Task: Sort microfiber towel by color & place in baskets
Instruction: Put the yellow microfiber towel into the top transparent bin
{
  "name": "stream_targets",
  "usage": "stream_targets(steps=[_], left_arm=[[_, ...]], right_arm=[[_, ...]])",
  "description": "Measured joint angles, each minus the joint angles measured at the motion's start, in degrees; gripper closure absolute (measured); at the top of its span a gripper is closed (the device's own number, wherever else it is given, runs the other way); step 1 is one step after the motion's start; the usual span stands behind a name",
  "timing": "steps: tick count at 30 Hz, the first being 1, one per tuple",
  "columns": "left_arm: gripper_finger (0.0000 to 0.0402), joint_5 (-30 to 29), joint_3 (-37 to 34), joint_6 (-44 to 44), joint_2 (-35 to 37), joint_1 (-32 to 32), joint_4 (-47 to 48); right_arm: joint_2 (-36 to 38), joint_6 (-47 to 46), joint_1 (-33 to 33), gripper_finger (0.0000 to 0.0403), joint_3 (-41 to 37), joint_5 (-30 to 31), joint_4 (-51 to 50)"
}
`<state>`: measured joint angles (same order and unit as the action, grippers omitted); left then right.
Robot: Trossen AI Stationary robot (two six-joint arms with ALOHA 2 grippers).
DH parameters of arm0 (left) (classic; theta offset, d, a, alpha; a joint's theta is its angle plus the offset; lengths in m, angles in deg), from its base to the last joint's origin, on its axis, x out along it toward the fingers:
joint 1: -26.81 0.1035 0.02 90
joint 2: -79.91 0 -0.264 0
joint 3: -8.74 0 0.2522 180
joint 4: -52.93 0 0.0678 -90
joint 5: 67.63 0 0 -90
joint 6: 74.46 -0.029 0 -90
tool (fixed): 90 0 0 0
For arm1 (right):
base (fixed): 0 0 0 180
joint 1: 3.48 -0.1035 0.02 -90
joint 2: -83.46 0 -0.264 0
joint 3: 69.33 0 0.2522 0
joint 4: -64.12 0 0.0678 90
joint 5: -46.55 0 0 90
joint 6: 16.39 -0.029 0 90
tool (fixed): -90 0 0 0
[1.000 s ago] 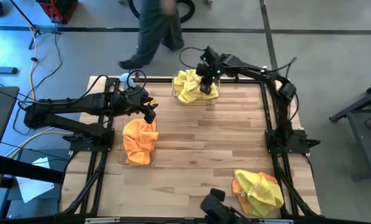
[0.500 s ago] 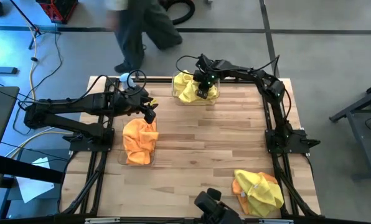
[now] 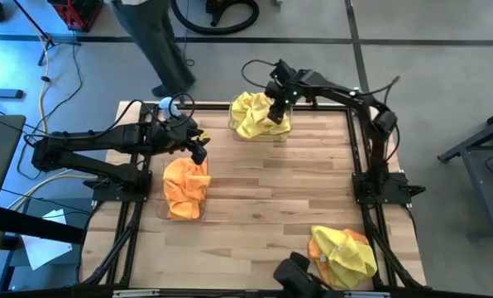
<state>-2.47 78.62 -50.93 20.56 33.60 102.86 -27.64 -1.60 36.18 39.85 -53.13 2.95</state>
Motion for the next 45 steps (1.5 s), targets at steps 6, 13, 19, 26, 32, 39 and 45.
stream_targets(steps=[6,13,19,26,32,39,45], left_arm=[[0.0234,0.0,0.0,-4.99,0.0,0.0,-0.01],[0.0234,0.32,0.0,-10.68,0.0,0.0,-0.01],[0.0234,4.73,0.0,-13.68,0.0,0.0,0.52],[0.0234,7.03,-0.04,-13.77,0.0,-0.04,4.22],[0.0234,7.37,-0.04,-14.75,0.0,-0.04,4.58],[0.0234,8.18,-0.04,-14.78,0.0,-0.04,4.56],[0.0234,9.31,-0.04,-14.78,0.0,-0.04,4.52]], right_arm=[[5.53,-8.03,-0.76,0.0212,0.02,-0.09,-8.51],[10.83,-20.98,-9.34,0.0227,0.02,8.81,-20.38],[17.88,-34.28,-21.53,0.0245,-6.47,14.6,-23.64],[32.21,-65.26,-36.6,0.0249,-25.46,15.06,-20.28],[39.21,-92.08,-51.72,0.0249,-33.68,13.14,-20.38],[37.66,-111.59,-67.23,0.0249,-36.67,5.55,-19.54],[34.37,-120.26,-77.04,0.0249,-36.79,4.86,-15.92]])
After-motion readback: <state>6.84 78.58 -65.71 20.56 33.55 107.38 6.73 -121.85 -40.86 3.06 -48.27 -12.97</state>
